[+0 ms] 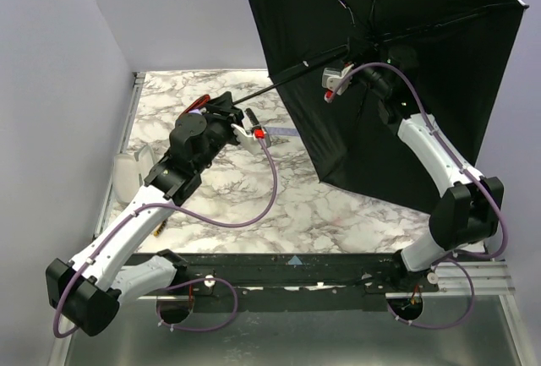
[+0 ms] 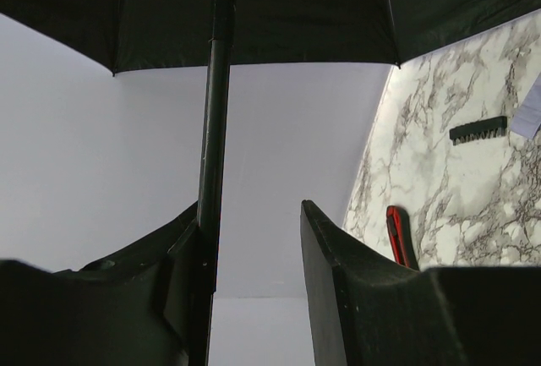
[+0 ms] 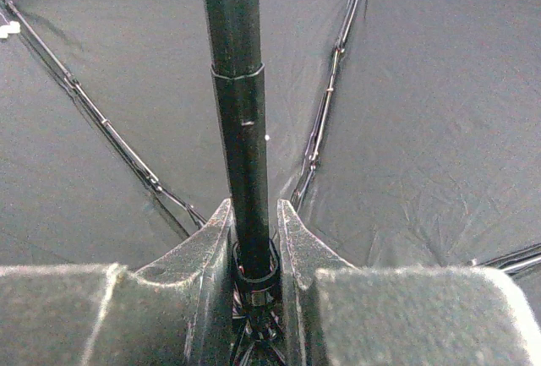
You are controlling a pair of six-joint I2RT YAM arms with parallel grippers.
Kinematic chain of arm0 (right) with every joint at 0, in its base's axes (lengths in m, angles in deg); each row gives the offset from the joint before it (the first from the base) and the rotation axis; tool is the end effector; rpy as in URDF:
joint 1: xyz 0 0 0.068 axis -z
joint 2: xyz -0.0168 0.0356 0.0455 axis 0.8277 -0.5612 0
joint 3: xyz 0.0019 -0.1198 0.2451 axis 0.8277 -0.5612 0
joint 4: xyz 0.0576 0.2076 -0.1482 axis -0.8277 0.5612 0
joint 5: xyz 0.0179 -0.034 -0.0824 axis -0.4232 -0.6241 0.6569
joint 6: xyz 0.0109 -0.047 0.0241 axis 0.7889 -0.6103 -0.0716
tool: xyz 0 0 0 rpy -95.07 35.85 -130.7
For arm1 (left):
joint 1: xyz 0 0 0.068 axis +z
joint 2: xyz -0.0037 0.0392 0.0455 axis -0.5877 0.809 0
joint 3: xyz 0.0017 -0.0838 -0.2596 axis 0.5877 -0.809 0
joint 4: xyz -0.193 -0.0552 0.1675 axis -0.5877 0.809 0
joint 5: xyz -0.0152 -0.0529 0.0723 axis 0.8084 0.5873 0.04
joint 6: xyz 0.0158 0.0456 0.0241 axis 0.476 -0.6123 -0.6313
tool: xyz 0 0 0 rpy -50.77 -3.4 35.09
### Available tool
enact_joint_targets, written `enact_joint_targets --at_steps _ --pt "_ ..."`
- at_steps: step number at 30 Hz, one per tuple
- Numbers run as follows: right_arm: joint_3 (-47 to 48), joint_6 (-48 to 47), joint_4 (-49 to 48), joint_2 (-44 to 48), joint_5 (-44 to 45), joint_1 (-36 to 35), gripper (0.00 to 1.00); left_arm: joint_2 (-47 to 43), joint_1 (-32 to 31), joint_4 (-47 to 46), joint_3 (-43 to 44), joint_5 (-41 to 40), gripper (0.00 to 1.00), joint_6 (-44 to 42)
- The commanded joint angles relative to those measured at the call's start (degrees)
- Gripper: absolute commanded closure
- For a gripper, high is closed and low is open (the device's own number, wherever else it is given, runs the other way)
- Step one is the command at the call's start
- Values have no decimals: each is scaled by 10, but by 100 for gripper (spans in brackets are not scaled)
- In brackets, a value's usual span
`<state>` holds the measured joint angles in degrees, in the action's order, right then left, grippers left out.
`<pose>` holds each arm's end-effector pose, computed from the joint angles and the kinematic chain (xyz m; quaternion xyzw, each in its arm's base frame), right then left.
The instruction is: Open the umbrella
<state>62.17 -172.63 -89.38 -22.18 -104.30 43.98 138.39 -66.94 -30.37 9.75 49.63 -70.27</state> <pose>0.3702 0.0902 0.3919 -0.6403 0.3224 -0.3657 0.5936 0.2071 -0.1233 0.3706 0.5638 0.4840 0.2246 0.6304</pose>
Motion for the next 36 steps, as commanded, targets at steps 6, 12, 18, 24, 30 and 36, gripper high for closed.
enact_joint_targets --at_steps 6,12,18,24,30,36 --pt "-17 -21 -137 26 263 164 92 -65 46 173 2 -96 100 -10" --pt "-77 -34 -136 71 185 106 82 -19 -15 177 65 -93 100 48" --pt "-107 -35 -130 97 146 40 37 46 -61 184 133 -113 100 162" --pt "-141 -26 -89 144 94 -9 12 96 -62 197 199 -110 100 293" --pt "-198 0 -14 222 27 -55 2 115 -61 192 212 -62 100 386" --pt "-229 118 68 299 12 -119 2 117 -61 163 226 -34 100 450"
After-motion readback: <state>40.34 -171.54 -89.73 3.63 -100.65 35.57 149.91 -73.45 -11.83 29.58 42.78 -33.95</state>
